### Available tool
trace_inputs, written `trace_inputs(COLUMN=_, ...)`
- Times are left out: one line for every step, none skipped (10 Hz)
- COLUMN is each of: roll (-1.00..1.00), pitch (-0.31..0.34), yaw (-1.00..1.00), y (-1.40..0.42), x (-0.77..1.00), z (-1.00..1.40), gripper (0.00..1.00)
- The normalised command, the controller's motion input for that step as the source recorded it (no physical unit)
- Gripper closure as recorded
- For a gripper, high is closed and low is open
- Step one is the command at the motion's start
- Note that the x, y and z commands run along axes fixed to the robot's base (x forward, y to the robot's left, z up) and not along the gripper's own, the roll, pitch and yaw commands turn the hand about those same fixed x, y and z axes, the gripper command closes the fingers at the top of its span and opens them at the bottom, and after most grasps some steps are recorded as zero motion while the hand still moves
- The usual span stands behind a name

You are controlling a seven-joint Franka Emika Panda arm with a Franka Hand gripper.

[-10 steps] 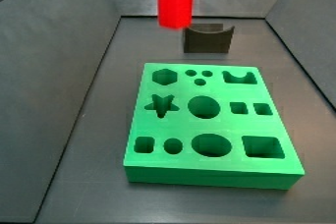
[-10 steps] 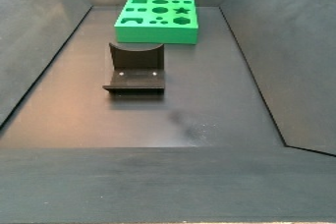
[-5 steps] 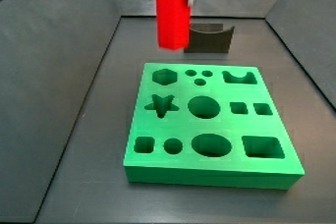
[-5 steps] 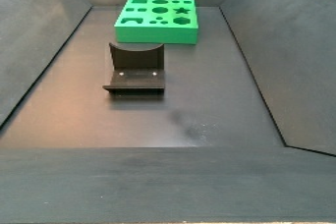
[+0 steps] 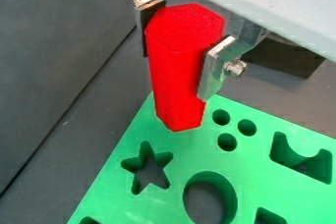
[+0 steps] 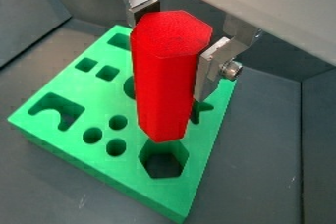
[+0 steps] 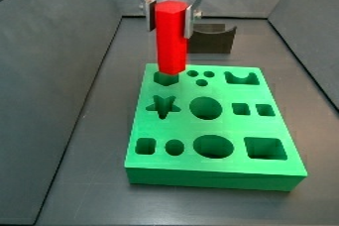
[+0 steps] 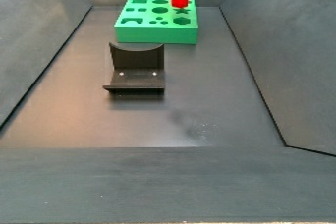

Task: Pick up the hexagon object. Move up. Place the hexagon object on the fixture. Regrasp the hexagon object. Move to above the board. Insert the hexagon object.
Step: Insert the hexagon object.

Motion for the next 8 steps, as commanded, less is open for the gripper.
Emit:
trace_inputs(roll=0.0, pitch=0.0, yaw=0.03, y=0.0, x=0.0, z=-0.07, gripper=1.0)
trace_inputs(roll=0.0, pitch=-0.006, yaw=0.0, y=0.0, x=0.0, z=0.0, gripper=1.0)
trace_inputs(roll=0.09, pitch=0.0, yaw=0.0, y=0.07, x=0.0, z=-0.23, gripper=1.0)
trace_inputs(roll=0.1, pitch=0.0, yaw=-0.04, y=0.17, x=-0.01, z=-0.32, gripper=1.0)
trace_inputs(roll=0.01, pitch=0.0, yaw=-0.03, y=0.13, x=0.0, z=-0.23, gripper=1.0)
trace_inputs(roll=0.0, pitch=0.0, yaw=-0.05, y=0.11, x=0.0, z=-0.22, gripper=1.0)
trace_inputs(roll=0.0, pitch=0.0, yaw=-0.07, y=0.06, x=0.0, z=-0.21, gripper=1.0)
trace_inputs(roll=0.0, pitch=-0.04, yaw=-0.1, y=0.0, x=0.02, z=-0.13, gripper=1.0)
